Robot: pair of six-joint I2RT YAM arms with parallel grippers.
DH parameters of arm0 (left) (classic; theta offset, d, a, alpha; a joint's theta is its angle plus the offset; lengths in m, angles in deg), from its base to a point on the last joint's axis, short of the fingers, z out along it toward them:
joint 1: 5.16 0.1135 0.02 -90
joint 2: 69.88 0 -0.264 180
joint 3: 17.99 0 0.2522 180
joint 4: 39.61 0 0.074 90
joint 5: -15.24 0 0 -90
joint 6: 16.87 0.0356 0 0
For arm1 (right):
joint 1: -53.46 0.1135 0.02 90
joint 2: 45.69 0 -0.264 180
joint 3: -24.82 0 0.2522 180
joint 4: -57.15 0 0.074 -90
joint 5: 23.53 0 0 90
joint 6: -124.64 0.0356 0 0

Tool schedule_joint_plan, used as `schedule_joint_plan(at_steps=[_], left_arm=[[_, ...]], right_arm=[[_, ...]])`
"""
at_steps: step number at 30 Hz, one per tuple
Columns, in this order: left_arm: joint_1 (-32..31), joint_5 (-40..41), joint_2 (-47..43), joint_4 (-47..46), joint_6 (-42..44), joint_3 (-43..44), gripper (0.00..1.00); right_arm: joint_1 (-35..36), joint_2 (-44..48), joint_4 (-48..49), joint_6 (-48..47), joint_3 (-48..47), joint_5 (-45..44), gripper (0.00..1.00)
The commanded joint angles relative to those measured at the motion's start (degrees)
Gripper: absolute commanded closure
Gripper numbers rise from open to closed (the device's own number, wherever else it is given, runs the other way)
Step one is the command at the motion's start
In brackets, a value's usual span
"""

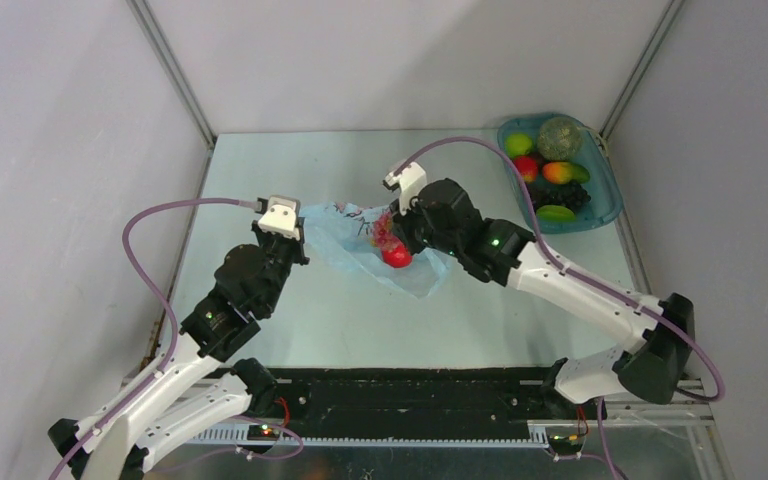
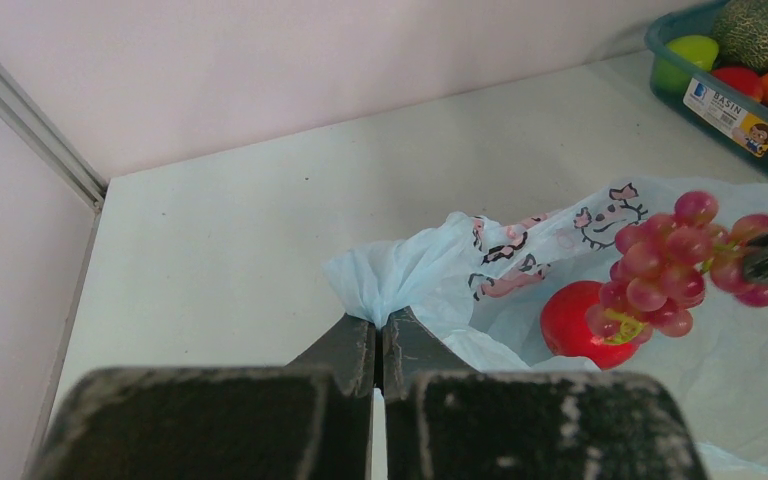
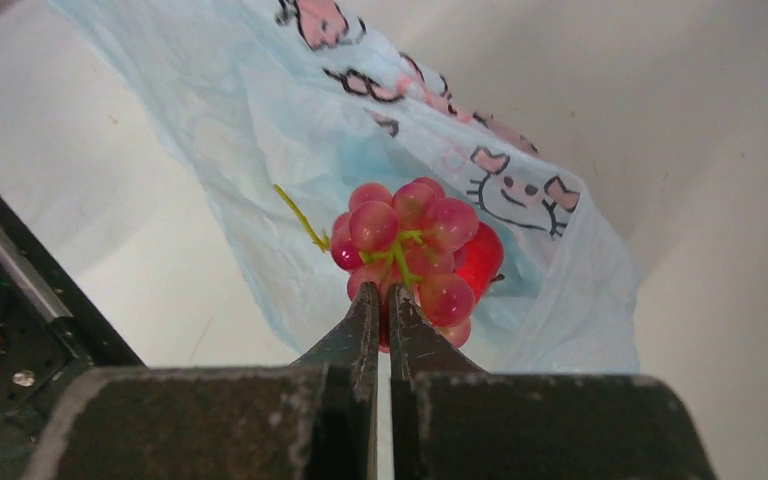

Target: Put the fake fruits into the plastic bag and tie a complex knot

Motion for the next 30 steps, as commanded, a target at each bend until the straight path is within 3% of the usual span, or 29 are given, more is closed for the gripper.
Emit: schedule_joint_plan(at_steps=[1,18,24,30], left_arm=[[0.13,-0.26,-0.83,-1.94,0.09,0.10,1.00],[0.18,-0.43,-0.64,-1.97,0.06,0.07,1.00],[0.13,-0.35,-0.52,-1.99,0.10,0.01,1.00],[0.10,-0.18,-0.44,-2.08,0.28,-0.01,1.00]], right_arm=[[0.61,-3.23,-1.59,-0.55,-0.47,-3.73,1.00],[0.68,-15.93,13.83,1.94,-2.70,4.36,1.00],[-0.02,-22.14,18.35,2.21,-3.33,1.48,1.00],[-0.33,-24.83,15.85,4.50,-5.86,-0.99,0.96]])
